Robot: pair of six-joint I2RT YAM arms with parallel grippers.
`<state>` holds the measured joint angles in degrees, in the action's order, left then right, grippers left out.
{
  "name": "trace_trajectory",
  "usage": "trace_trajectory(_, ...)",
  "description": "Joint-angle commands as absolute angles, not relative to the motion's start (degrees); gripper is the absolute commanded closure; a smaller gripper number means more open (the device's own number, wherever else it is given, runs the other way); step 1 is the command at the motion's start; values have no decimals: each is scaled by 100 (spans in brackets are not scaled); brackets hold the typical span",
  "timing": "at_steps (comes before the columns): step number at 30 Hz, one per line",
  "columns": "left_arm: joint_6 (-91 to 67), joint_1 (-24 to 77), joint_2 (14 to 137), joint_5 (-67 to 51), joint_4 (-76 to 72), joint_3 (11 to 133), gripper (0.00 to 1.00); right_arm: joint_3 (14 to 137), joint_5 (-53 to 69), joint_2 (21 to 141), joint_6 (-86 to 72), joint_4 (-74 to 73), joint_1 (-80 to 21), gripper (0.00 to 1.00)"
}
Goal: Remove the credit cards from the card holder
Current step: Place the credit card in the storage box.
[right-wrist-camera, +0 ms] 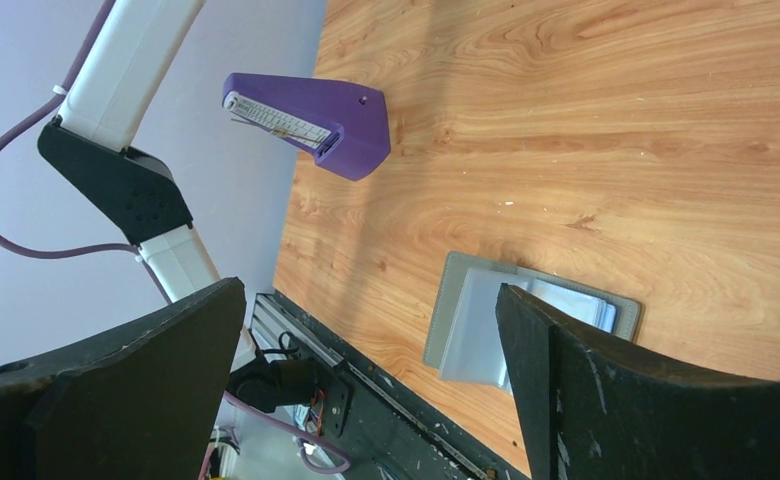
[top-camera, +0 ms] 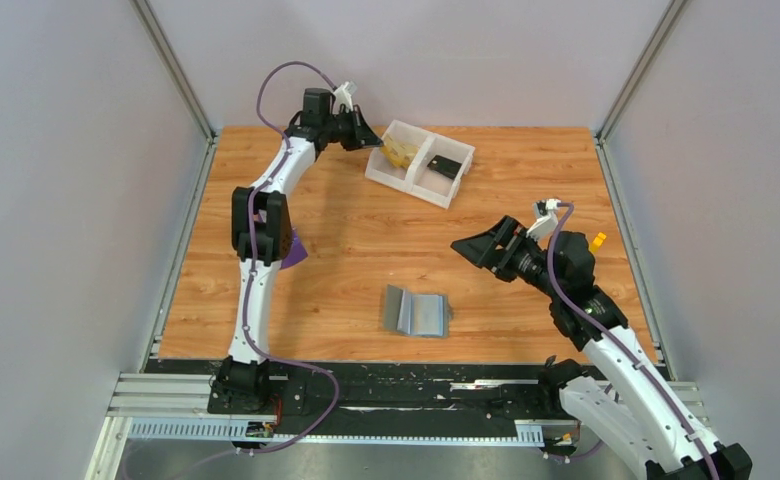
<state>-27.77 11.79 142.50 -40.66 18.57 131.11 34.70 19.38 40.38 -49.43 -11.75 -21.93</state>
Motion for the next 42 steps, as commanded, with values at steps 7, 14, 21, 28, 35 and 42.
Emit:
trace_trajectory(7,-3355,1151,14940,-3938,489,13609,100,3913,1700,4420,-4796,-1107,-2190,0)
trace_trajectory(14,-3740,1201,15291,-3807,-427,13665,98,4069,1629,4604,-4720,-1107,-2189,0)
trace_trajectory(21,-3879,1309,15149,-3909,-771,13618,68,4284,1473,4711,-4689,-1371,-2194,0)
trace_trajectory(28,-3925,1325,14418,-4025,-778,13194,54,4572,1433,5137,-4523,-1828,-2189,0)
trace_trajectory(35,-3966,1335,13106,-4317,-159,11982,52,4575,1491,5535,-4384,-2071,-2189,2)
trace_trajectory(42,-3930,1445,11814,-4527,817,10077,50,4061,2104,5341,-4597,-2051,-2190,13)
